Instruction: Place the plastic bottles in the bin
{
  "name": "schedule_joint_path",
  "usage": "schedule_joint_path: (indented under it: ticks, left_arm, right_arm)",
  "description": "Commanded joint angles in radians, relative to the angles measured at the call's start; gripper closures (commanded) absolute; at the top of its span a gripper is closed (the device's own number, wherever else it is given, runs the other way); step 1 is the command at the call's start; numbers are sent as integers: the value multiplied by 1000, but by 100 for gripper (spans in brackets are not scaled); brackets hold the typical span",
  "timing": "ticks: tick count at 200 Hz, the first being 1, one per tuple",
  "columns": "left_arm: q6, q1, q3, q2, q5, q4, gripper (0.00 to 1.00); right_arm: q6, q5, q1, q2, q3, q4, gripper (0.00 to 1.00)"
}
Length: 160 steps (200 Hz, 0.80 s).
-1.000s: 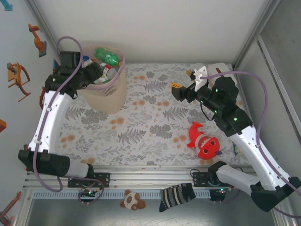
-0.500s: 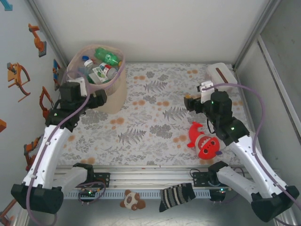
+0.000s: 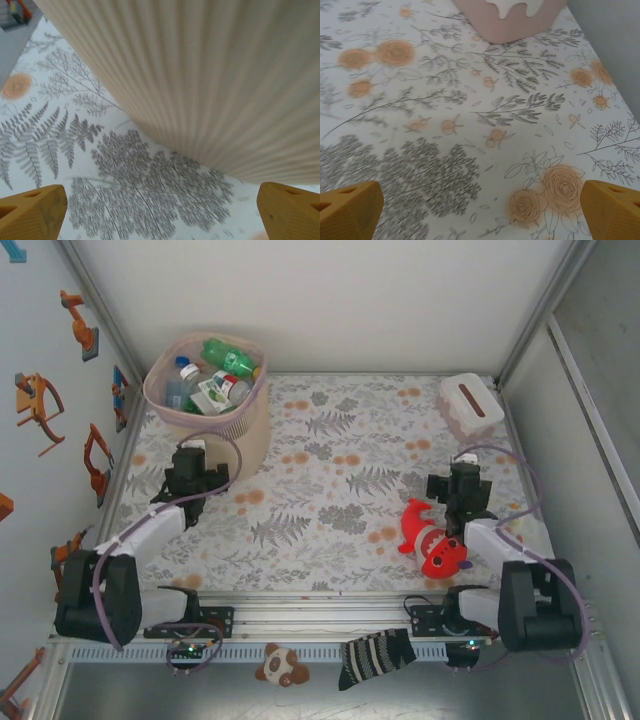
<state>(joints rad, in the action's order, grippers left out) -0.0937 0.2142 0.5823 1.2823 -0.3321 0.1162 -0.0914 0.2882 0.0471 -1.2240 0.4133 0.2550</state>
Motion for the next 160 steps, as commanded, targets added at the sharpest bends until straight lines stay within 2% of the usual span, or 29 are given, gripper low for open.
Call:
schedule_joint_path:
  ticks: [1,21,31,43,72,85,113,128,142,160]
  left_arm:
    - [126,-8,-39,78,-32,344,3]
    - [185,-20,-68,136,18,483,3]
    - [165,-35,-48,141,45,433,3]
    - [166,-55,-72,146,103,466,3]
    - [136,-108,-198,171,210,700,3]
    - [119,-138,-211,172,262,711,3]
    - [118,-163,-236,273,336,869,3]
    - [106,-184,-192,246,375,733,3]
    - [92,-197,-193,267,385,775,3]
    - [86,-197,-182,260,359,726,3]
  right_arm:
    - [-20,-39,-40,-65,-21,285,1]
    - [-1,-92,-51,-106,-35,404,1]
    - [1,-120,-61,-131,-44,465,0]
    - [13,-149,-66,-177,-48,527,1]
    - [30,-210,-71,-281,-51,620,2]
    - [43,-236,-72,-310,-61,665,2]
    - [42,-236,-71,-315,-36,621,1]
    - [39,-236,-72,-315,-31,613,1]
    - [38,-239,-72,-316,-28,612,1]
    - [38,-239,-73,-315,-28,609,1]
